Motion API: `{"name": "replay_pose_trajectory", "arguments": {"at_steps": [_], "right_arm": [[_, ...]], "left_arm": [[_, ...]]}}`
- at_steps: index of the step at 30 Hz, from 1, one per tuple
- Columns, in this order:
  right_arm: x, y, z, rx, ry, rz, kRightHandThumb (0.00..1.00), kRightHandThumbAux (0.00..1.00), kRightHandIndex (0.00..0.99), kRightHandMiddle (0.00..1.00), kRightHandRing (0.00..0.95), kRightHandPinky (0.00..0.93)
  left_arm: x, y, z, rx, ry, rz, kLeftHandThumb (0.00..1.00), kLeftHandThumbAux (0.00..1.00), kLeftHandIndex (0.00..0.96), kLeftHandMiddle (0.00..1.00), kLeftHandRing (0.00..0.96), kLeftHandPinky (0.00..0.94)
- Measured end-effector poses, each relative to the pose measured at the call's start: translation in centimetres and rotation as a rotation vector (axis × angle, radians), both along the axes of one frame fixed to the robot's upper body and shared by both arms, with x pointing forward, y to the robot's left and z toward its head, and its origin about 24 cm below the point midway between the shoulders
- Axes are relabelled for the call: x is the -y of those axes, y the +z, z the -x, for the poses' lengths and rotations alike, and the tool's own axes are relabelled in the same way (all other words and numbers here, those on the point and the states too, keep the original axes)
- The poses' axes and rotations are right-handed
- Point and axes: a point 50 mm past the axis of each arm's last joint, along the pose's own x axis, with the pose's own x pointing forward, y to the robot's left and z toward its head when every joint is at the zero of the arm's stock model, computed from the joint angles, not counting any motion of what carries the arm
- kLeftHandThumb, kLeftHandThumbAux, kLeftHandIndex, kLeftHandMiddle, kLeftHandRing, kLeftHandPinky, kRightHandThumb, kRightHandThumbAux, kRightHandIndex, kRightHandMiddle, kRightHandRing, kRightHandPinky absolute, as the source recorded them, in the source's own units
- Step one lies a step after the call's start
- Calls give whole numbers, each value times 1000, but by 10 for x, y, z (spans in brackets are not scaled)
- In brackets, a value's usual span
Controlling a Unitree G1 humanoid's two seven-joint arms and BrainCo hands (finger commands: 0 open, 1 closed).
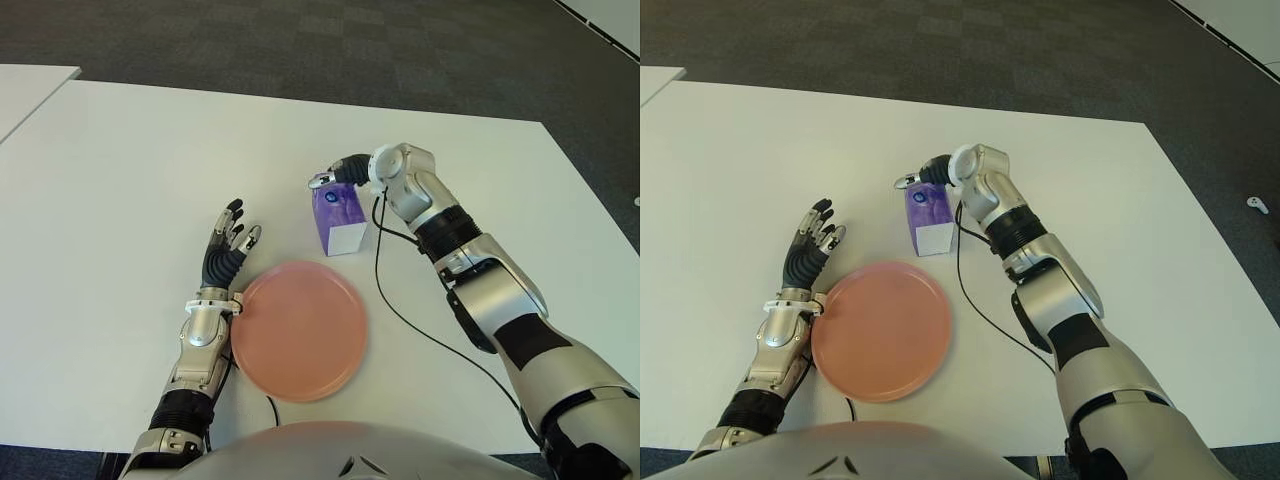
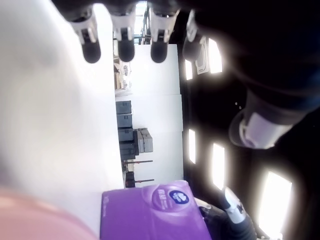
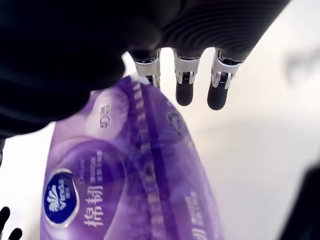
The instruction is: Put the tissue paper into the plate.
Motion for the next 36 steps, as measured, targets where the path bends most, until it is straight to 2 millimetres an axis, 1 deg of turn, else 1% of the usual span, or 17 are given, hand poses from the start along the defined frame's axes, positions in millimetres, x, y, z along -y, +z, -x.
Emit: {"name": "replay_pose_trajectory", "arguments": {"at_steps": [4, 7, 9, 10, 13, 14, 17, 20, 27, 30, 36], "right_arm": [[5, 15, -1, 17, -10, 23, 155, 303, 22, 0, 0, 0], [9, 30, -2, 44, -12, 44, 145, 310, 44, 6, 0, 0], [10, 44, -3, 92, -11, 68, 132, 315, 68, 16, 5, 13], [11, 49, -3, 122, -14, 82, 124, 315, 79, 22, 13, 43], [14, 63, -5, 222, -20, 121, 112, 312, 88, 32, 26, 88], [14, 66, -5, 252, -21, 132, 105, 305, 68, 27, 22, 56], [15, 71, -8, 398, -24, 180, 103, 294, 26, 10, 8, 18], [15, 75, -9, 548, -21, 206, 109, 295, 8, 3, 2, 5], [13, 80, -11, 846, 16, 210, 114, 323, 0, 0, 0, 0], [15, 85, -10, 975, 45, 239, 116, 339, 0, 0, 0, 0], [19, 94, -7, 1066, 76, 317, 122, 354, 0, 0, 0, 0]], "left_arm": [[-1, 0, 0, -2, 1, -2, 0, 549, 0, 0, 0, 0], [-1, -1, -1, -3, 2, -1, 0, 549, 0, 0, 0, 0], [-2, -1, -1, -5, 2, -2, 0, 549, 0, 0, 0, 0], [-2, -2, -2, -6, 2, -3, 0, 549, 0, 0, 0, 0], [-2, -3, -2, -10, 2, -3, 0, 551, 0, 0, 0, 0], [-2, -3, -3, -11, 2, -3, 0, 553, 0, 0, 0, 0], [-2, -3, -4, -13, 0, -4, 0, 556, 0, 0, 0, 0], [-2, -3, -6, -11, -1, -4, 0, 559, 0, 0, 0, 0], [-1, -2, -10, -7, -4, -3, 0, 555, 0, 0, 0, 0], [0, -2, -10, -9, -6, -6, 0, 553, 0, 0, 0, 0], [-1, -3, -10, -11, -6, -6, 0, 552, 0, 0, 0, 0]]}}
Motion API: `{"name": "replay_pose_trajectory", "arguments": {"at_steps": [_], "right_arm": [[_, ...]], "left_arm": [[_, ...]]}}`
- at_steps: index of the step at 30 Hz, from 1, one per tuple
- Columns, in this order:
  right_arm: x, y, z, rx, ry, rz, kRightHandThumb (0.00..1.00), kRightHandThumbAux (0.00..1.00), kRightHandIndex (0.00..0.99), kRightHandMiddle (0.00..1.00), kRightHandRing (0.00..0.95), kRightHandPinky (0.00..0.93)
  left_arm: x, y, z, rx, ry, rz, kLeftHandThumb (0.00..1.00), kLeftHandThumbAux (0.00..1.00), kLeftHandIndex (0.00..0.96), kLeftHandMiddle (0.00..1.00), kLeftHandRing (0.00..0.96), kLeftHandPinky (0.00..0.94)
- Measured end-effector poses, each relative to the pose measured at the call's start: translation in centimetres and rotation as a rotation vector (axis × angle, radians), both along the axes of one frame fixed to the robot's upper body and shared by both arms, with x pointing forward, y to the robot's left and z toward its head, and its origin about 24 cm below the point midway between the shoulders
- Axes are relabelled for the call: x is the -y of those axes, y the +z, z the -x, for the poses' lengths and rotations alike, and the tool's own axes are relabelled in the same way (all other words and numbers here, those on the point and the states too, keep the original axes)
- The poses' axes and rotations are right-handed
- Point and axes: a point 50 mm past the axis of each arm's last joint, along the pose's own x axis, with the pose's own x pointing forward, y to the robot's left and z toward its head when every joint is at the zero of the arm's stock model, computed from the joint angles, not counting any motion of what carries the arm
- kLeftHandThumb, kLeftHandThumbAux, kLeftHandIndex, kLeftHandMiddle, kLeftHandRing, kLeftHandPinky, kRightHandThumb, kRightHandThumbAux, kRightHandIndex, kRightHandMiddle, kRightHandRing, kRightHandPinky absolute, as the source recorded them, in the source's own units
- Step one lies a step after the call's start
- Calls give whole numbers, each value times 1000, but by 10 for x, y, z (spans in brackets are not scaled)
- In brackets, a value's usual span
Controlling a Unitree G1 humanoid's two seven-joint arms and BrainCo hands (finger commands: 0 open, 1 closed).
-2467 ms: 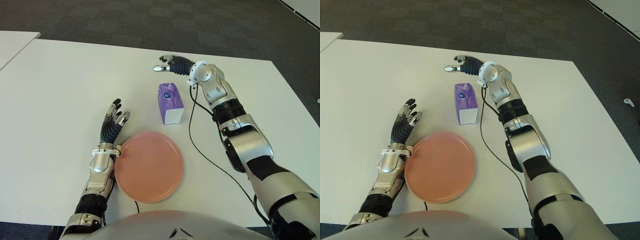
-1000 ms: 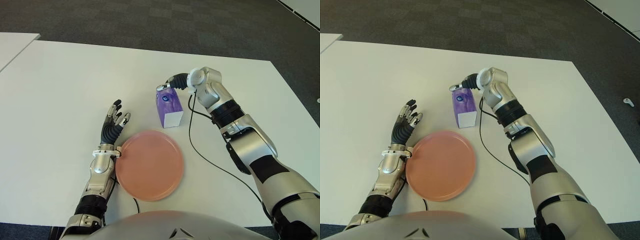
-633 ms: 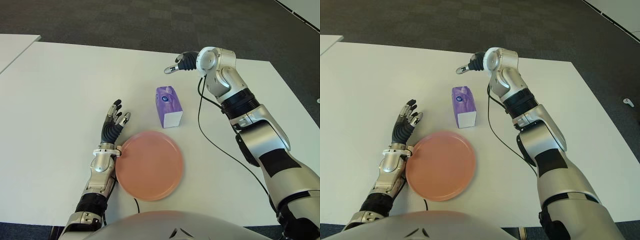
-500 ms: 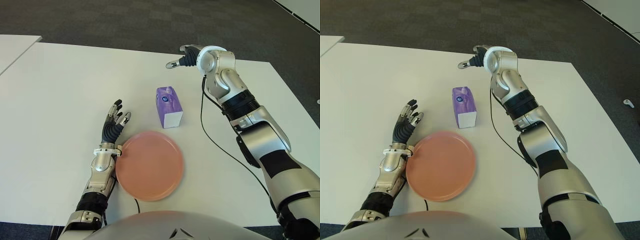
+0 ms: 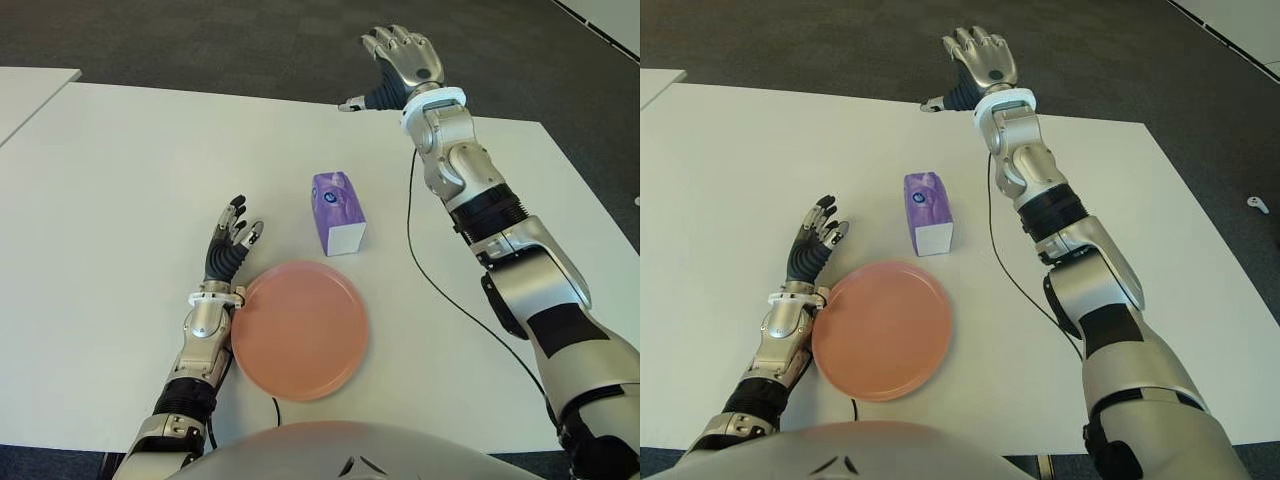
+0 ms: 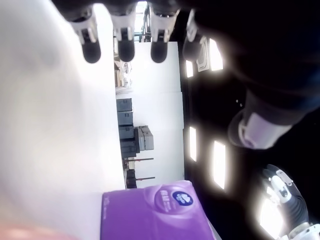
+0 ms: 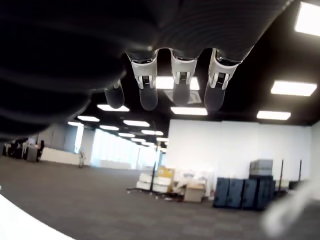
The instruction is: Put the tissue paper into the plate.
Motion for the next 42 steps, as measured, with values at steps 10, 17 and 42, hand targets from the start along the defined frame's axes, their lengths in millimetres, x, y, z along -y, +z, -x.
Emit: {"name": "replay_pose_trajectory", "arguments": {"at_steps": [10, 17, 42], "right_arm": [[-10, 0, 7, -93, -45, 67, 80, 314, 0, 0, 0, 0], [-21, -28, 4, -420, -47, 53, 40, 238, 367, 391, 396, 482], [-18, -24, 15, -935, -45, 18, 63, 233, 768, 837, 835, 868]], "left_arm": [[1, -1, 1, -5, 1, 5, 0, 562, 0, 0, 0, 0], [2, 0, 0, -2, -1, 6, 0, 556, 0, 0, 0, 0], [5, 2, -1, 1, -23, -2, 0, 543, 0, 0, 0, 0]]}}
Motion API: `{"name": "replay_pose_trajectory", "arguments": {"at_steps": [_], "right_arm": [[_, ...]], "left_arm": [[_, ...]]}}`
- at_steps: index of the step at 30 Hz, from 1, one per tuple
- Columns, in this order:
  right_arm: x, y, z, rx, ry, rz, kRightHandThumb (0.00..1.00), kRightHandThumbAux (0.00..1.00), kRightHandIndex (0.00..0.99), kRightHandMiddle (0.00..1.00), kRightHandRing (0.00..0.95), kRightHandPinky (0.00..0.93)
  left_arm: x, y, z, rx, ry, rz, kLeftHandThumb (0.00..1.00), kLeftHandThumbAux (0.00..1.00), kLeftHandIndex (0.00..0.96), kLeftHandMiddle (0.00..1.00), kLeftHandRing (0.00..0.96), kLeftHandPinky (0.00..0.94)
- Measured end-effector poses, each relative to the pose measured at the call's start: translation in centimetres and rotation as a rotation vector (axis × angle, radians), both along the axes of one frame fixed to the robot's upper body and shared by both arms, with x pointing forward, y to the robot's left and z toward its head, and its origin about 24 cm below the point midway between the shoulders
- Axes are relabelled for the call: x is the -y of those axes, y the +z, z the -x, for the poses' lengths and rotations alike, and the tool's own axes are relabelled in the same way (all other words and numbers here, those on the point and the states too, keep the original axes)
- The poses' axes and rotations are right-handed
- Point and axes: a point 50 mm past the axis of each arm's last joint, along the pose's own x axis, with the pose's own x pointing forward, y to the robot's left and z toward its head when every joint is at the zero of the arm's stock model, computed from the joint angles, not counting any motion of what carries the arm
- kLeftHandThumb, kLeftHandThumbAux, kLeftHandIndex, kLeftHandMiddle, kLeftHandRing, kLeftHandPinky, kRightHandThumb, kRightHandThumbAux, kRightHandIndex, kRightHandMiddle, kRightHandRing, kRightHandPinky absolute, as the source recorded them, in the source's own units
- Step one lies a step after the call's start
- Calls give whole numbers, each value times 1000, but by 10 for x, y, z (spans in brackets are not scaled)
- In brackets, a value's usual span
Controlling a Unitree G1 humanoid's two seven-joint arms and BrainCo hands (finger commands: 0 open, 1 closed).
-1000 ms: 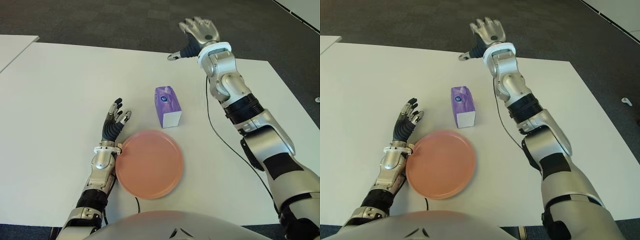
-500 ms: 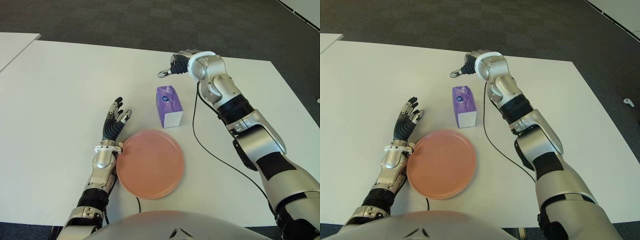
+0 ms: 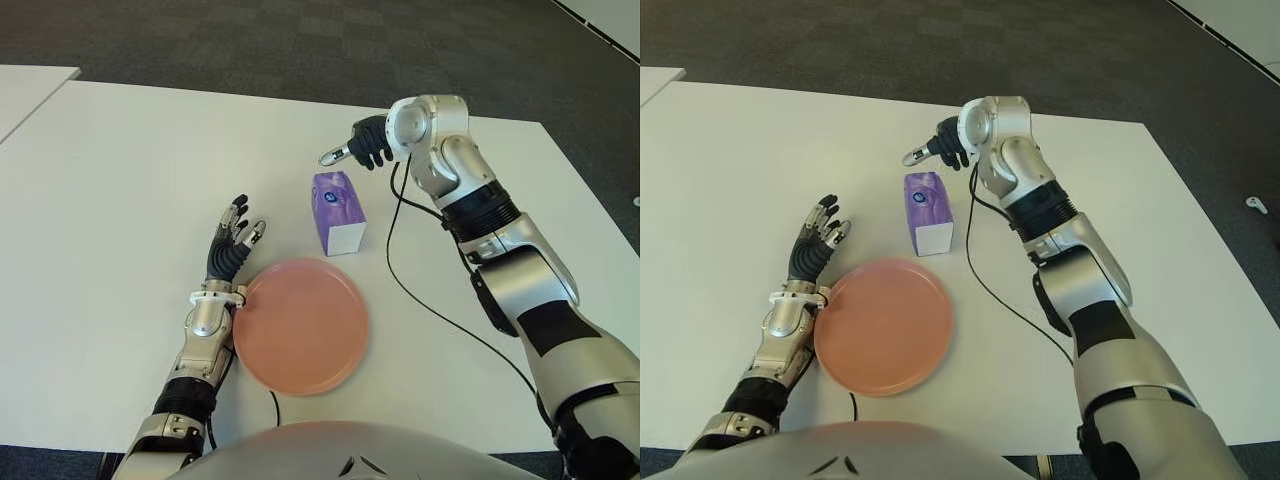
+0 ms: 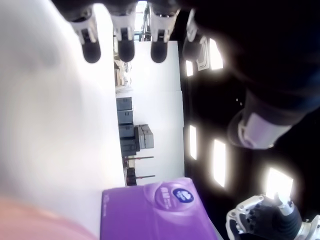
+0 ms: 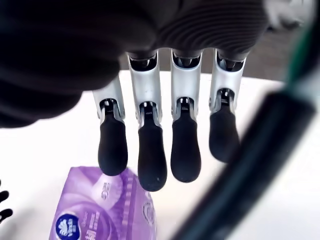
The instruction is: Put the tissue paper into the plate.
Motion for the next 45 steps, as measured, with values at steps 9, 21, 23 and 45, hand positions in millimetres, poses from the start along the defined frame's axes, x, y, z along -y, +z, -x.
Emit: {"name": "replay_pose_trajectory", "arguments": {"at_steps": [9, 21, 23, 45], "right_arm": [[-5, 9, 5, -165, 33, 26, 51, 213, 137, 93, 92, 100], [-6, 13, 9, -255, 30, 37, 65, 260, 1, 0, 0, 0], [-6, 15, 10, -258, 28, 37, 68, 274, 0, 0, 0, 0], [-10, 25, 15, -262, -16, 55, 132, 361, 0, 0, 0, 0]], "left_arm": [[6, 0, 0, -9, -20, 4, 0, 556, 0, 0, 0, 0], [7, 2, 0, -4, -23, 5, 0, 556, 0, 0, 0, 0], [7, 2, 0, -5, -25, 5, 0, 547, 0, 0, 0, 0], [8, 3, 2, -5, -58, 21, 0, 547, 0, 0, 0, 0]]}}
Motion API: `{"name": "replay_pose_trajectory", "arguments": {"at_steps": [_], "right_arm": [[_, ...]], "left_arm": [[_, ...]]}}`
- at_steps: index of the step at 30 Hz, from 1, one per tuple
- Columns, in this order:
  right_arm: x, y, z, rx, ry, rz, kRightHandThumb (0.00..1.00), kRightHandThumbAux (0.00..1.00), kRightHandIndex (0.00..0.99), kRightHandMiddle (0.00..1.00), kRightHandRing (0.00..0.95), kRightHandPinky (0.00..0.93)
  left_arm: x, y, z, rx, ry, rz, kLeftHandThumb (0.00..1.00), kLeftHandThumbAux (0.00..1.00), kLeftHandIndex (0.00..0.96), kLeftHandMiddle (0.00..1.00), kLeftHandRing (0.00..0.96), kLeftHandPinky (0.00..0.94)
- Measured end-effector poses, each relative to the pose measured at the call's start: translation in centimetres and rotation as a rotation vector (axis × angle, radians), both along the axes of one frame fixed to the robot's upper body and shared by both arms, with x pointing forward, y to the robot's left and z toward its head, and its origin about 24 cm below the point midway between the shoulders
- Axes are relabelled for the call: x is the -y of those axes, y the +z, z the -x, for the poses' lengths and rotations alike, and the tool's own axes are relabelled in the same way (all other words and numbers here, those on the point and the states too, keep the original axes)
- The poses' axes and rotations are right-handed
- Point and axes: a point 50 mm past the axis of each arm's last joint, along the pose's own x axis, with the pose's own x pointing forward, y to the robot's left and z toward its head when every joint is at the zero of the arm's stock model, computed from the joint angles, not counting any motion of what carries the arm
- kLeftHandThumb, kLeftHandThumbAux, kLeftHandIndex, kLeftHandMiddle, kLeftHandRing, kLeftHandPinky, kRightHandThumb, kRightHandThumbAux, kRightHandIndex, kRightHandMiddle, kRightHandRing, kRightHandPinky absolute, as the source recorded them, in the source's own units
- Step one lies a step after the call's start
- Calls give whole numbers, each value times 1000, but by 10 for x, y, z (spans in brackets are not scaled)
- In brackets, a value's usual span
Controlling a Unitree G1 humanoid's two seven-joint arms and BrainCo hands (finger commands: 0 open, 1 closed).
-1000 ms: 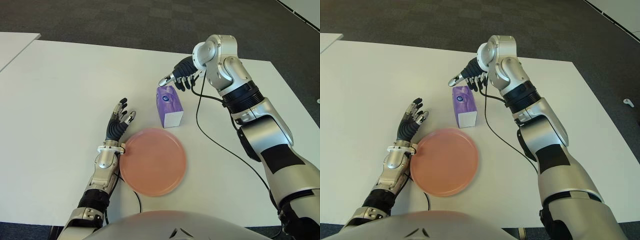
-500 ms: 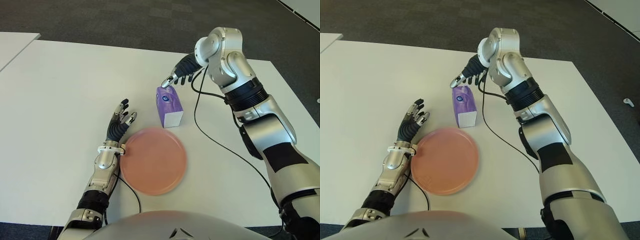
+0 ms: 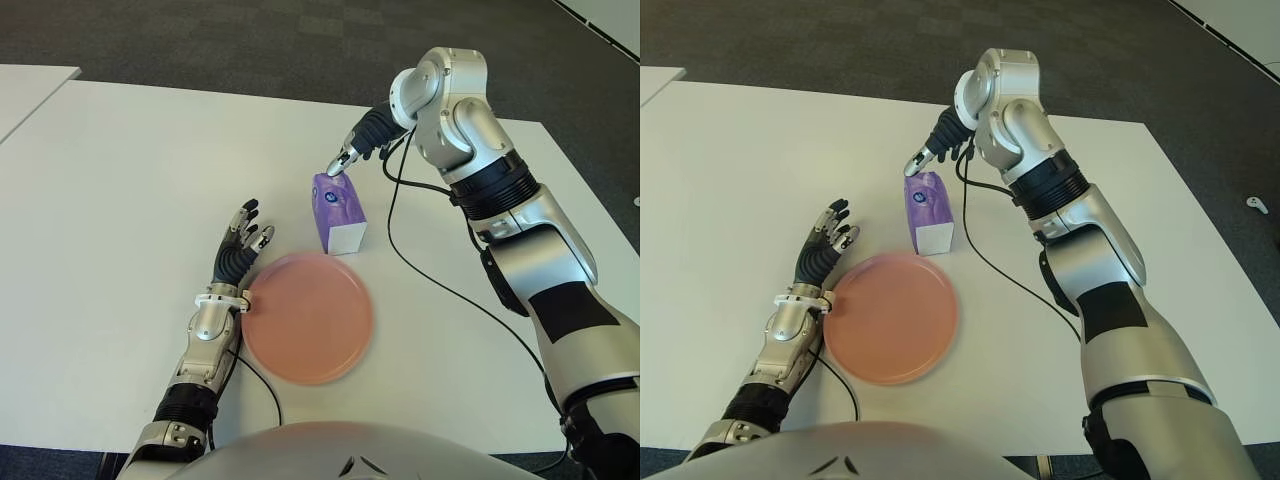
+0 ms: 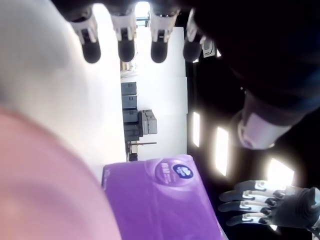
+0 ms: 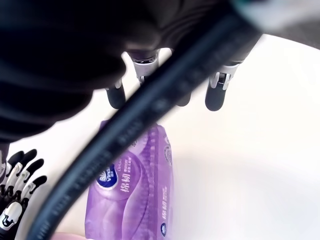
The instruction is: Put the tissue paper into the plate.
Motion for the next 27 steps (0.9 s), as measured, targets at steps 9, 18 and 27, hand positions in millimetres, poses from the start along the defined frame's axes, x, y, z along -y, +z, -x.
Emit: {"name": "replay_pose_trajectory", "arguments": {"at_steps": [9, 18, 27], "right_arm": [[0, -6, 0, 11, -9, -14, 151, 368, 0, 0, 0, 0], [9, -7, -3, 26, -34, -2, 141, 357, 0, 0, 0, 0], [25, -16, -5, 1, -56, 36, 117, 341, 0, 0, 0, 0]], "left_arm": [[0, -1, 5, 2, 2, 1, 0, 529, 0, 0, 0, 0], [-1, -2, 7, -5, 1, 5, 0, 507, 0, 0, 0, 0], [-2, -3, 6, -15, 4, 15, 0, 505, 0, 0, 0, 0]]}}
